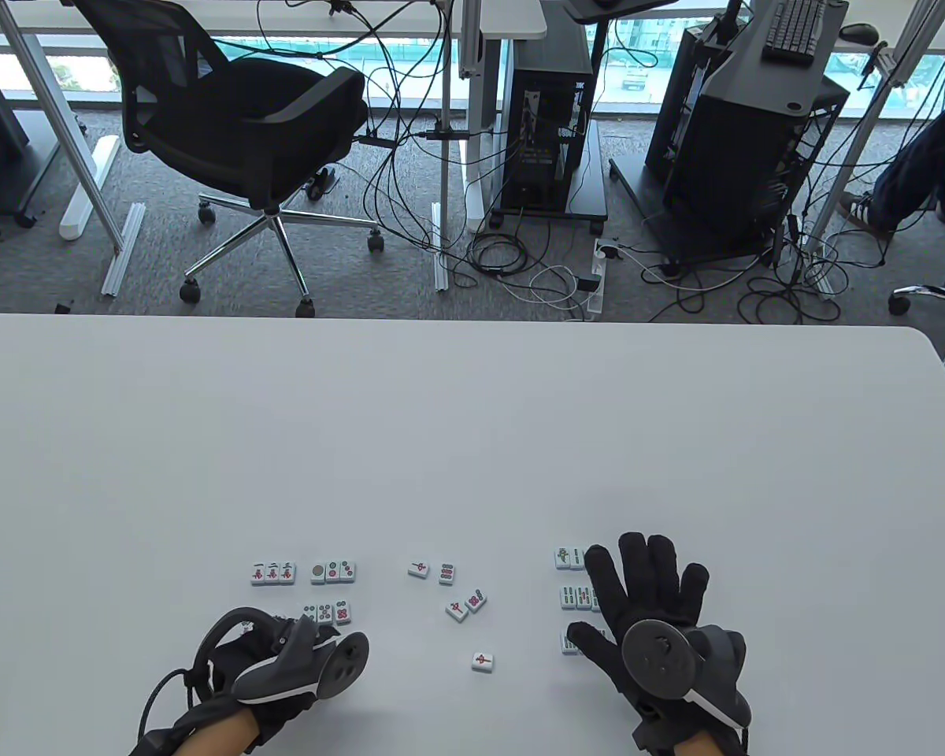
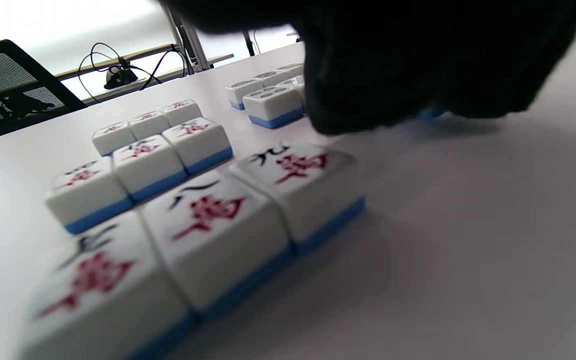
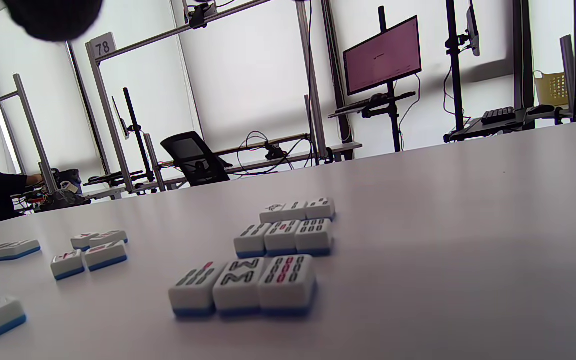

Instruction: Mahjong suit sorting

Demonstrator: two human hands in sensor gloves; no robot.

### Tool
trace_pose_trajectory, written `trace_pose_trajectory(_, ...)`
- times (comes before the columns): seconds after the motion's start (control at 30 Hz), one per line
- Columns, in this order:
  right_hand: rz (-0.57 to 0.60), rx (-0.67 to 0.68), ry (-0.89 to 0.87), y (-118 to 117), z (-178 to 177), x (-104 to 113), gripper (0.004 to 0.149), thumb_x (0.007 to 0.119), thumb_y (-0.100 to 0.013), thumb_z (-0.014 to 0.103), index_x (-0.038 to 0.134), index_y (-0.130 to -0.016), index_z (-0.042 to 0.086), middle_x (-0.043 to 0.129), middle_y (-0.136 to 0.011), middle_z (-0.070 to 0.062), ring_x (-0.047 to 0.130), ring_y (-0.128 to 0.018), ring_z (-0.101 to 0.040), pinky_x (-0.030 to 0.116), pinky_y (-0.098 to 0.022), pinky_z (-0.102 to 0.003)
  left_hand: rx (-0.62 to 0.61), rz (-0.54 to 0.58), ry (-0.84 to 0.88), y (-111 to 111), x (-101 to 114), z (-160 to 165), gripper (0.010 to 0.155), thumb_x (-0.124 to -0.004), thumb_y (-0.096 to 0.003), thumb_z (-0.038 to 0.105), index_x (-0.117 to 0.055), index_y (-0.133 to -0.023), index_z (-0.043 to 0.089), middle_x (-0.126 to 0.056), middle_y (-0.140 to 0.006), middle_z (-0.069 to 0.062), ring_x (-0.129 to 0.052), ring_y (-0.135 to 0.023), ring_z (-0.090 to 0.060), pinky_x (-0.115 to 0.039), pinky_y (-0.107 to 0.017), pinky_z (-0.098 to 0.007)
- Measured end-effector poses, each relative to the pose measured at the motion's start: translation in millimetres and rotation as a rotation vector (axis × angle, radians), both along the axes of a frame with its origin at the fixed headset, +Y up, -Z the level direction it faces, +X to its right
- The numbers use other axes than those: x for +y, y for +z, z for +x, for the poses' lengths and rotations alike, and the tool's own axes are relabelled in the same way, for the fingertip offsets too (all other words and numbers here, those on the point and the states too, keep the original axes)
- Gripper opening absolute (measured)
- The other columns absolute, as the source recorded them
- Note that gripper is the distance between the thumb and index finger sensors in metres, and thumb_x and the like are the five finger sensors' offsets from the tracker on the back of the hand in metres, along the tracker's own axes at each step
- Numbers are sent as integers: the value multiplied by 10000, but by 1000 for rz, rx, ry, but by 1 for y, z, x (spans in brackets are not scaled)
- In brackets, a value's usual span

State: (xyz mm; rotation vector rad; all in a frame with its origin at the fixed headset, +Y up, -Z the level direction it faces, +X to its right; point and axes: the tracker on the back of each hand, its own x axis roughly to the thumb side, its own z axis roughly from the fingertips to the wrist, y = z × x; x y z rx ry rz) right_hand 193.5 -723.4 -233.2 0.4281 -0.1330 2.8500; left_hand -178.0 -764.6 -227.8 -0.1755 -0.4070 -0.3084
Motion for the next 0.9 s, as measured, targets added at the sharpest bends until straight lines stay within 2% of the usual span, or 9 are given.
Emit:
trace_pose_trajectory(0.17,1,1,-4,0,0,0,805,585,-474,643,176,-1102,349,91,-1181,-131,34,-1043,-440,129,-698,-733,-1,-10,-14,0,2,1,647,-869,-266,578,-856,-788,195,-999,-311,169,-927,-49,-72,-831,-122,-301)
trace_pose_trajectory(0.3,2,1,-9,0,0,0,806,585,-474,643,175,-1102,349,91,-1181,-131,33,-1043,-441,130,-700,-732,6,1,-3,1,16,3,648,-869,-266,585,-859,-797,212,-1002,-318,163,-931,-55,-76,-831,-126,-304)
trace_pose_trajectory(0.43,-3,1,-8,0,0,-1,804,585,-474,644,177,-1102,351,92,-1182,-130,35,-1044,-441,130,-699,-732,-9,29,13,-8,39,17,607,-877,-272,569,-884,-762,210,-1000,-301,165,-927,-45,-78,-830,-121,-305)
trace_pose_trajectory(0.63,2,3,-16,0,0,1,804,586,-474,642,176,-1102,352,90,-1182,-129,31,-1044,-440,127,-700,-732,-73,144,33,-34,60,56,607,-882,-271,556,-873,-779,224,-1001,-312,165,-931,-57,-78,-832,-129,-306)
trace_pose_trajectory(0.73,2,6,-18,0,0,0,804,586,-474,643,176,-1102,352,92,-1183,-130,32,-1045,-439,127,-701,-731,-88,170,18,-51,60,77,605,-884,-269,550,-868,-783,231,-1000,-316,168,-932,-60,-76,-834,-133,-305)
trace_pose_trajectory(0.9,4,11,-24,0,-1,1,802,585,-475,643,176,-1102,354,91,-1183,-129,32,-1045,-439,128,-702,-731,-85,152,-38,-82,52,113,612,-889,-269,539,-853,-803,243,-999,-322,169,-933,-64,-76,-835,-135,-305)
